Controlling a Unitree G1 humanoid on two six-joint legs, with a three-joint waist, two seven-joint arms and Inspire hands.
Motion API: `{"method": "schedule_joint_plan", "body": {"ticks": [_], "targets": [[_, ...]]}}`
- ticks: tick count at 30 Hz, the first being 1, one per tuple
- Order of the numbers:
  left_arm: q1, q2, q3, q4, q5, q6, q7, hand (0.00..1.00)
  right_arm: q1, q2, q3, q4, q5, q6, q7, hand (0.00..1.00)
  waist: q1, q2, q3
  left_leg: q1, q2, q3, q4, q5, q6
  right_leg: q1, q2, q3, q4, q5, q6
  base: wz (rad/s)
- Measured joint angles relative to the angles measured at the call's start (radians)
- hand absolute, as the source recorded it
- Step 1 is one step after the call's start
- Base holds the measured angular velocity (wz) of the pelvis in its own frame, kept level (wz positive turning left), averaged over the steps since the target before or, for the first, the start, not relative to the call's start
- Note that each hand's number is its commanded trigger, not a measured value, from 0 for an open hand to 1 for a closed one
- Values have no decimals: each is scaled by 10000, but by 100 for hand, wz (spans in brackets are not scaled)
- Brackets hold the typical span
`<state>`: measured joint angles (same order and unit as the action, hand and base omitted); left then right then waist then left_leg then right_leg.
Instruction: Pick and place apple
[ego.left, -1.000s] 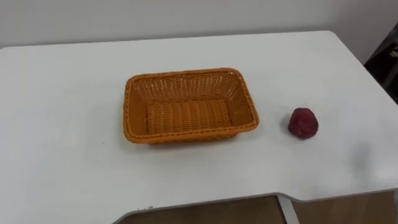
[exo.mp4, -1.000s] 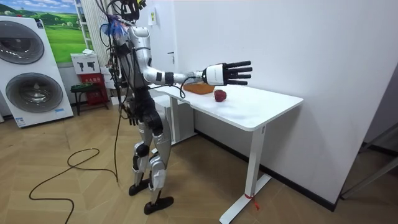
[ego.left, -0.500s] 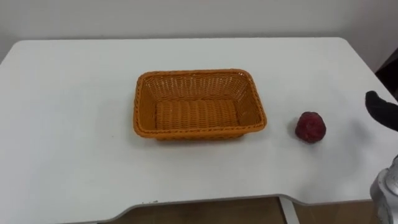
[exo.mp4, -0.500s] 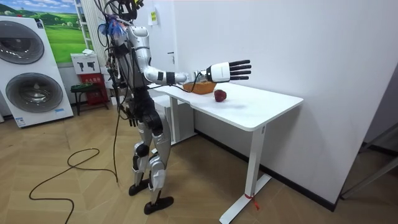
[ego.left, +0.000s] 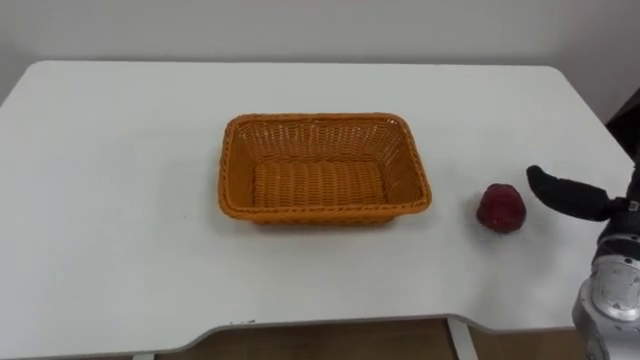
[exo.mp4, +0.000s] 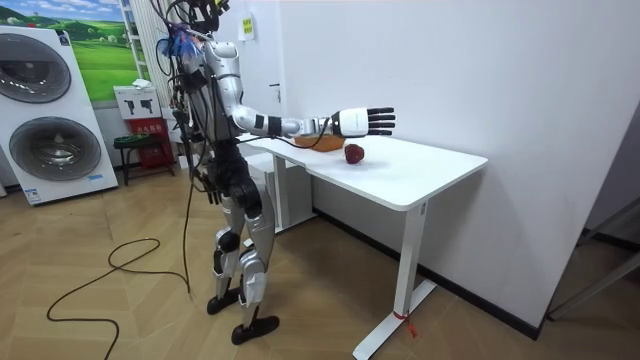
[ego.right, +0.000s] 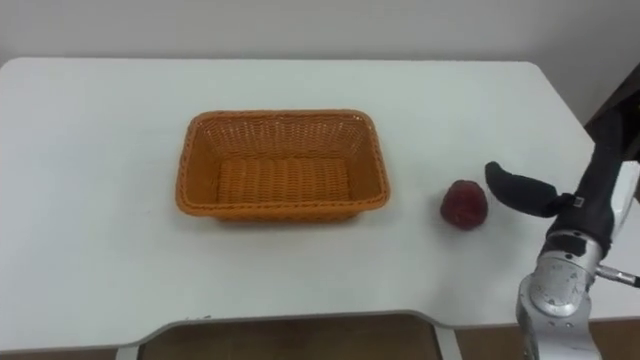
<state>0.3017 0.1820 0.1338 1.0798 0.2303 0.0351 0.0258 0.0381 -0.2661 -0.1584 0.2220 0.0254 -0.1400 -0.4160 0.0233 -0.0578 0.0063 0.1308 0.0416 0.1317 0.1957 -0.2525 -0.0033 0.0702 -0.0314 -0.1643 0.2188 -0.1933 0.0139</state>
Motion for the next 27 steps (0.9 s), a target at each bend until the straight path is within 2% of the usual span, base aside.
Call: {"method": "schedule_joint_plan", "body": {"ticks": [5, 12, 27], "targets": [[-26, -2, 0, 0, 157, -2, -3, 0, -9, -36, 176, -80, -2, 0, 403, 0, 117, 0, -3, -17, -2, -29, 16, 0, 0, 23, -8, -25, 4, 0, 0, 1], [-25, -8, -2, -4, 183, -7, -4, 0, -11, -136, 192, -342, 6, 0, 918, 0, 96, 47, -24, -15, -1, 0, 16, 0, 0, 31, -11, -36, 16, 0, 0, 0], [14, -50, -123, -15, 260, -12, -87, 0, -7, -126, 280, -597, -375, -17, 1143, 0, 108, 80, -4, 47, -1, -23, 36, 0, 0, 147, -9, -62, 4, 1, 0, 0]]}}
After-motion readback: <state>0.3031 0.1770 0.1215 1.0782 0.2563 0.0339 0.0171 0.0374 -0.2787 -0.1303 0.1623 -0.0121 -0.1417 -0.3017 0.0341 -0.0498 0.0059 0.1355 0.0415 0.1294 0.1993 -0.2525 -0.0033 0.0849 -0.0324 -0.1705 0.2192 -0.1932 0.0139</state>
